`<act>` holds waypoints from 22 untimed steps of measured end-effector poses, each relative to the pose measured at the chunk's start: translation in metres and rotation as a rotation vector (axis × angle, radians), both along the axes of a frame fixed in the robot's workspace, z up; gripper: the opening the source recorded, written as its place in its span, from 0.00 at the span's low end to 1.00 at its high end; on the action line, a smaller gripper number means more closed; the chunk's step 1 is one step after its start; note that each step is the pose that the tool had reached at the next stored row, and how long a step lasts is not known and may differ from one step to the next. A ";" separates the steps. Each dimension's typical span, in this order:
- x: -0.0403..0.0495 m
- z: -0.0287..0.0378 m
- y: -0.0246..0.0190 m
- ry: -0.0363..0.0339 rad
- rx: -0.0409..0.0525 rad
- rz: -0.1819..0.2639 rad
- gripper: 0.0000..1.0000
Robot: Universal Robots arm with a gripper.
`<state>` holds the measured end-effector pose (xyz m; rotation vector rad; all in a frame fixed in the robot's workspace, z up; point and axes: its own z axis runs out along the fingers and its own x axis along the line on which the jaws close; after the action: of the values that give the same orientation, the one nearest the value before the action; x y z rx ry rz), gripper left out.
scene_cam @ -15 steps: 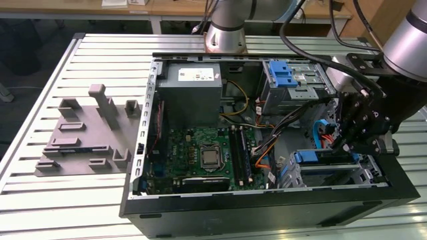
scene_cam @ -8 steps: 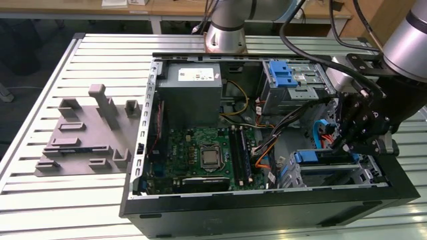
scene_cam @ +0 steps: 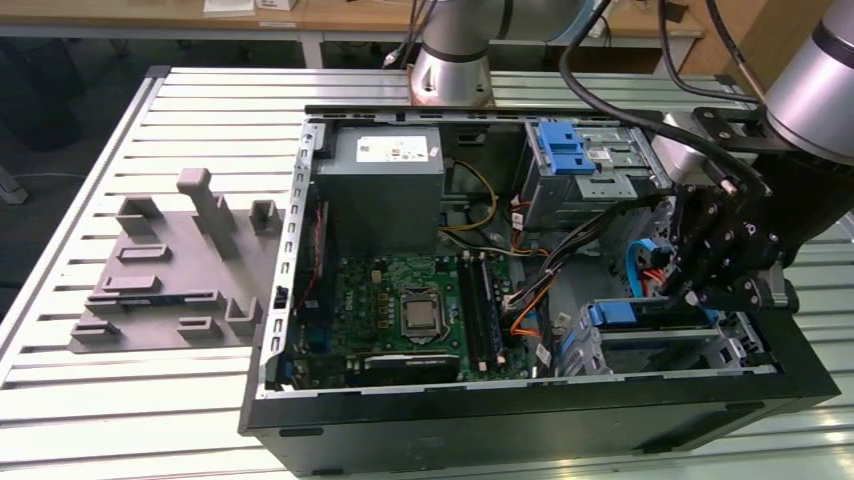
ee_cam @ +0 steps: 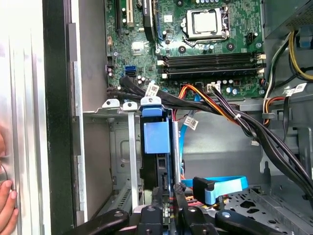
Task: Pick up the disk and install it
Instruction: 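Insert the first disk wire, then insert the second disk wire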
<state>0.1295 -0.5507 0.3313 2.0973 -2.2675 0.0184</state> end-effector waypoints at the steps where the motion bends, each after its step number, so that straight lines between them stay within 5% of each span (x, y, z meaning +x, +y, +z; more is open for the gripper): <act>1: 0.0000 0.0014 0.0000 0.0004 0.0001 0.000 0.24; 7: 0.0001 0.0120 0.0000 0.0045 0.0001 0.000 0.24; 11: 0.0001 0.0120 0.0000 0.0049 0.0002 0.000 0.11; 22: 0.0001 0.0121 0.0000 0.0050 0.0000 0.000 0.11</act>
<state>0.1296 -0.5507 0.3434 2.0949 -2.2647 0.0132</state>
